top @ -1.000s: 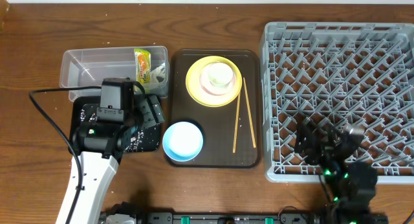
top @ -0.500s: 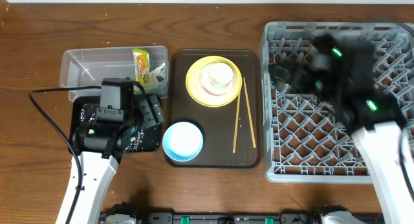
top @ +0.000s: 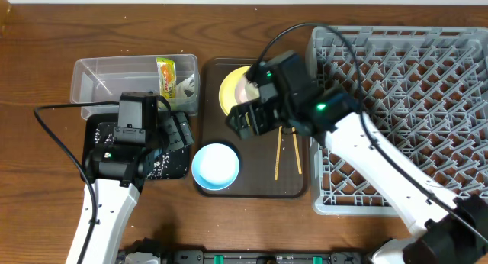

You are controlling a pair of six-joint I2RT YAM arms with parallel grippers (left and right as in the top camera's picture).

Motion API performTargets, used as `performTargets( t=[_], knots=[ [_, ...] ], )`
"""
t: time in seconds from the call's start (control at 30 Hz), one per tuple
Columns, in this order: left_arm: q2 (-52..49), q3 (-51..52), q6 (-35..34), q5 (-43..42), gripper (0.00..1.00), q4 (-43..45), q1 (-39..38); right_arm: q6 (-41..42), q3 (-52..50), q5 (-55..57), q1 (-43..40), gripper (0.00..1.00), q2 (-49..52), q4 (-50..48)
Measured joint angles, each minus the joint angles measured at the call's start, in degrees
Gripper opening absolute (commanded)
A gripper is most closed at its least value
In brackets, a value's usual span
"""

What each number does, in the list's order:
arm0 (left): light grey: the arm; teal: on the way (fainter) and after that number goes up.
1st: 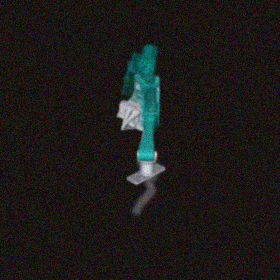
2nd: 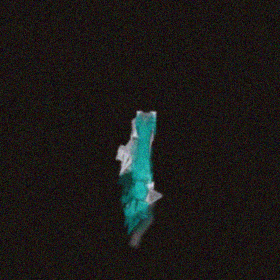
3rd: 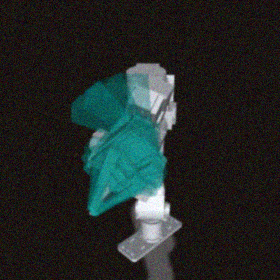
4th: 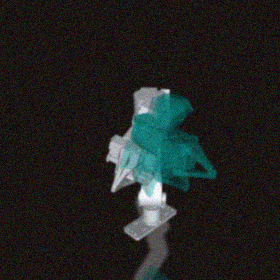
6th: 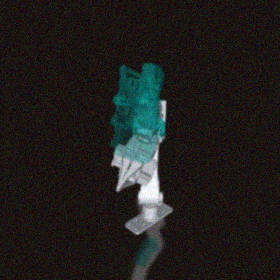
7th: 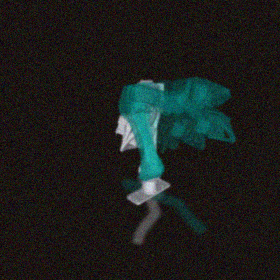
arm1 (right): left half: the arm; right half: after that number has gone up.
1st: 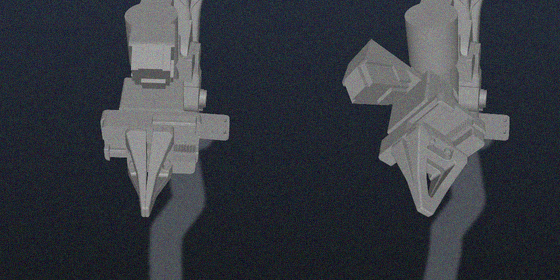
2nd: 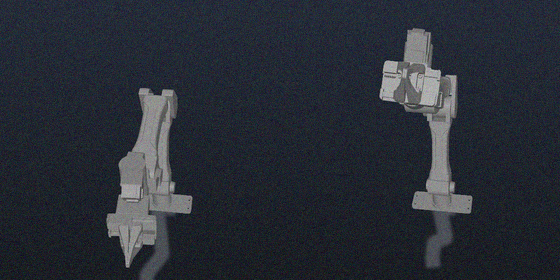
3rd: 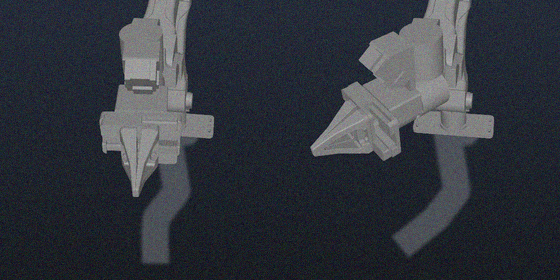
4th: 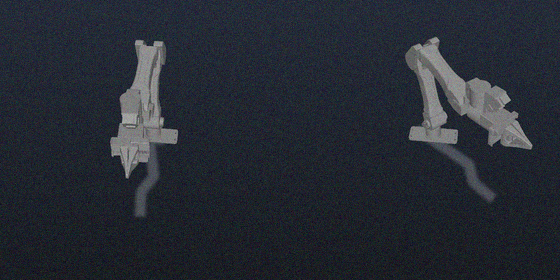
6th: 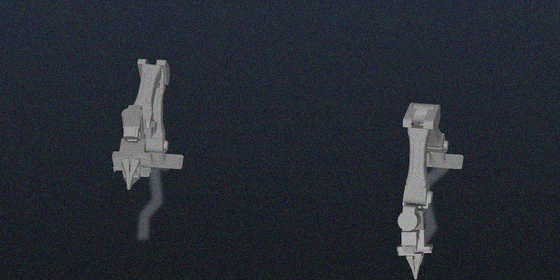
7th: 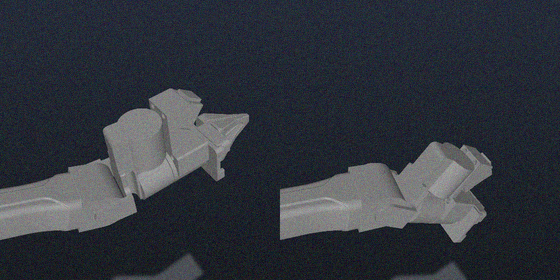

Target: Sort waste into correct bins and load items into the dishwasher rack

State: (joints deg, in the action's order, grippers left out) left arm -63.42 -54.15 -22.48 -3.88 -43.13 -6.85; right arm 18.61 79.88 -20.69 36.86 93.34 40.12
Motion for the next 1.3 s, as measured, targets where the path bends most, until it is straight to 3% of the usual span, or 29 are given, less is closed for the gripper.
performTargets(
  t=[0.03,0.2,0.37,0.53,0.7,0.87,0.9,0.93,1.03,1.27,1.3],
  knots=[
    [-0.02,0.0,0.0,-0.02,0.89,0.0,0.0,-0.04,0.0,0.37,0.61,0.97,0.33,0.7],
    [-0.02,0.0,0.0,0.0,0.89,0.0,0.0,0.66,0.0,5.25,1.38,0.58,0.48,5.4],
    [0.0,0.0,0.0,0.0,0.89,0.0,0.0,2.32,0.0,12.11,1.38,0.54,0.48,11.56],
    [0.0,0.0,0.0,0.0,0.89,0.0,0.0,6.69,0.0,18.18,1.36,0.56,0.48,16.46],
    [0.0,0.0,0.0,0.0,0.89,0.0,0.0,10.67,0.0,21.53,1.36,0.99,0.48,18.03],
    [-0.02,0.0,0.0,0.0,0.89,0.0,0.0,12.68,0.0,22.58,1.36,0.99,0.48,18.16],
    [0.0,0.0,0.0,0.0,0.89,0.0,0.0,13.03,0.0,22.67,1.36,0.94,0.48,18.16],
    [0.0,0.0,0.0,0.0,0.89,0.0,0.0,13.44,-0.02,22.71,1.36,0.8,0.48,18.16],
    [0.0,0.0,0.0,0.0,0.89,-0.02,0.0,14.86,-0.52,22.88,1.36,0.55,0.48,18.08],
    [-0.02,0.0,0.0,0.0,0.89,0.0,0.0,19.19,-6.71,25.18,1.36,0.24,0.48,15.13],
    [0.0,0.0,0.0,0.0,0.89,0.0,0.0,19.85,-7.98,25.46,1.36,0.23,0.48,14.01]
  ],
)
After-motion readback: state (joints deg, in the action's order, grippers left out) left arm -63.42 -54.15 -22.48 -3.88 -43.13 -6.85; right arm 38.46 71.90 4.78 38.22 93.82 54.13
